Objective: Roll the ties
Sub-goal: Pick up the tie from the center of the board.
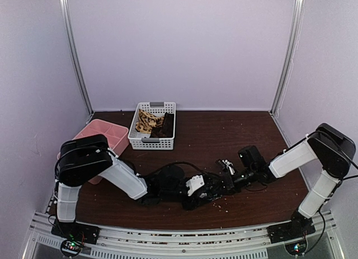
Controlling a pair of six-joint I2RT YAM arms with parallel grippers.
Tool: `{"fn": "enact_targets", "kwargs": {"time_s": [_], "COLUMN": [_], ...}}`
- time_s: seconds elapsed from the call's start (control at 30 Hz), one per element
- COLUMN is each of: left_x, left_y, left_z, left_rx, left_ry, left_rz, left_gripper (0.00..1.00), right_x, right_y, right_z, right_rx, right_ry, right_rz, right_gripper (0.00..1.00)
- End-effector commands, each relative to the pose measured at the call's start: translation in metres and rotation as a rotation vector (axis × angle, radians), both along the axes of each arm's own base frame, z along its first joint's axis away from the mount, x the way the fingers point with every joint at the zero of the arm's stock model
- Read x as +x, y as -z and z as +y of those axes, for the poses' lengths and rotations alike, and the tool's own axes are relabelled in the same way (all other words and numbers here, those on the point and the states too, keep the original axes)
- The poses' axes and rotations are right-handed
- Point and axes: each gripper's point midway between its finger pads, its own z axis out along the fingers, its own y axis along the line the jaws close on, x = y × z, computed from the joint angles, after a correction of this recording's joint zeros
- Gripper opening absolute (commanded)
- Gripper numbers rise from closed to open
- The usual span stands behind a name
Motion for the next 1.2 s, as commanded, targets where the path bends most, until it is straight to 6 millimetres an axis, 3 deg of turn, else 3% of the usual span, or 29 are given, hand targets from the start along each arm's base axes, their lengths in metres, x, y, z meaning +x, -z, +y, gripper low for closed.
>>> {"fn": "enact_targets", "kwargs": {"time_s": [0.0,0.1,0.2,0.27,0.33,0.43,0.57,0.7,0.9,1.17], "left_x": [-0.004,-0.009,-0.016,-0.02,-0.022,-0.023,-0.024,-0.023,-0.023,-0.022], "left_y": [0.004,0.017,0.031,0.042,0.049,0.055,0.057,0.056,0.056,0.057], "left_z": [-0.011,-0.003,0.011,0.019,0.022,0.021,0.018,0.019,0.019,0.019], "left_rx": [-0.037,-0.018,0.011,0.038,0.058,0.068,0.07,0.069,0.07,0.074], "left_ry": [0.014,0.012,0.012,0.013,0.018,0.025,0.026,0.022,0.023,0.024], "left_rz": [0.034,0.062,0.085,0.098,0.105,0.11,0.107,0.101,0.096,0.093], "left_gripper": [0.49,0.34,0.27,0.26,0.26,0.25,0.25,0.25,0.25,0.25], "right_x": [-0.013,-0.01,0.001,0.008,0.013,0.017,0.015,0.004,-0.001,-0.009], "right_y": [0.045,0.036,0.017,0.003,-0.007,-0.01,0.006,0.015,-0.01,-0.033], "right_z": [-0.033,-0.033,-0.034,-0.036,-0.038,-0.044,-0.045,-0.032,-0.009,0.002], "right_rx": [-0.217,-0.215,-0.184,-0.158,-0.143,-0.156,-0.197,-0.131,0.071,0.145], "right_ry": [0.061,0.052,0.08,0.109,0.132,0.162,0.144,0.098,0.074,0.03], "right_rz": [0.079,0.061,0.026,0.003,-0.01,-0.012,0.036,0.112,0.125,0.06], "right_gripper": [0.0,0.04,0.25,0.44,0.56,0.69,0.79,0.85,0.81,0.76]}}
